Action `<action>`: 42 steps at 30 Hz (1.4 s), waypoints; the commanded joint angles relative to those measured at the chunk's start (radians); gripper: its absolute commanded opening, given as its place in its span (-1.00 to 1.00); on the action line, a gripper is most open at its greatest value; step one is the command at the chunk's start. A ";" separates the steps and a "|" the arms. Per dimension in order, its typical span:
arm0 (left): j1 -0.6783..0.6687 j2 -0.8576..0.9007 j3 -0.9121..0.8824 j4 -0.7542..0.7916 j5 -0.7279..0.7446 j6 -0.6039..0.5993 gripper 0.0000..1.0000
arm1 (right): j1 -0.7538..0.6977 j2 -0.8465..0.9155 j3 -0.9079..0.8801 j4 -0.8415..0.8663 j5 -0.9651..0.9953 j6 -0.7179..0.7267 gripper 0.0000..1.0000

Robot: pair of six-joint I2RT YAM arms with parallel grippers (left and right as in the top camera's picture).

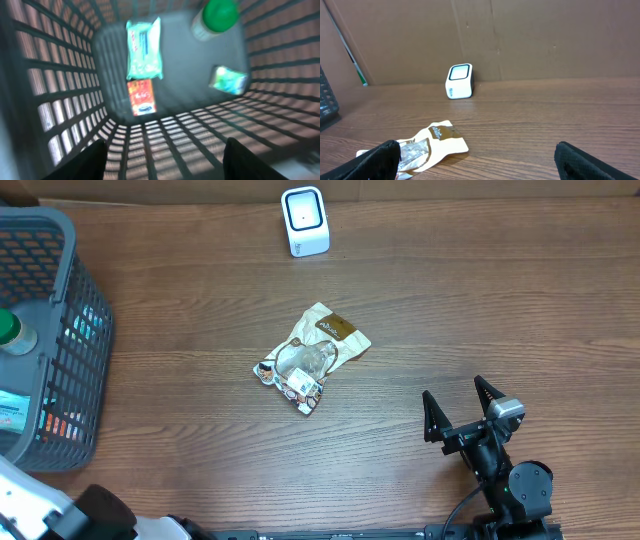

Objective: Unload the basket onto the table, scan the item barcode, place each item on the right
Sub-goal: 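Reach the left gripper into the basket and grasp the red packet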

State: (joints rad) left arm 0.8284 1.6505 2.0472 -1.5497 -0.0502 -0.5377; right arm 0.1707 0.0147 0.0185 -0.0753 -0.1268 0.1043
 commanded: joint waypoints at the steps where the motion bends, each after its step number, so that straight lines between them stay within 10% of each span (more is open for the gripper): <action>1: 0.018 0.026 -0.147 0.054 0.025 0.072 0.10 | -0.002 -0.012 -0.010 0.004 -0.006 0.004 1.00; 20: 0.023 0.026 -0.663 0.460 -0.003 0.089 -0.07 | -0.002 -0.012 -0.010 0.004 -0.006 0.003 1.00; 29: 0.023 0.030 -0.780 0.556 -0.036 0.089 0.42 | -0.002 -0.012 -0.010 0.004 -0.006 0.004 1.00; 42: 0.023 0.030 -0.873 0.676 -0.039 0.088 0.62 | -0.002 -0.012 -0.010 0.004 -0.006 0.003 1.00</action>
State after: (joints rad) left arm 0.8467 1.6852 1.2007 -0.8860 -0.0727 -0.4599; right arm 0.1707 0.0147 0.0185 -0.0753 -0.1268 0.1047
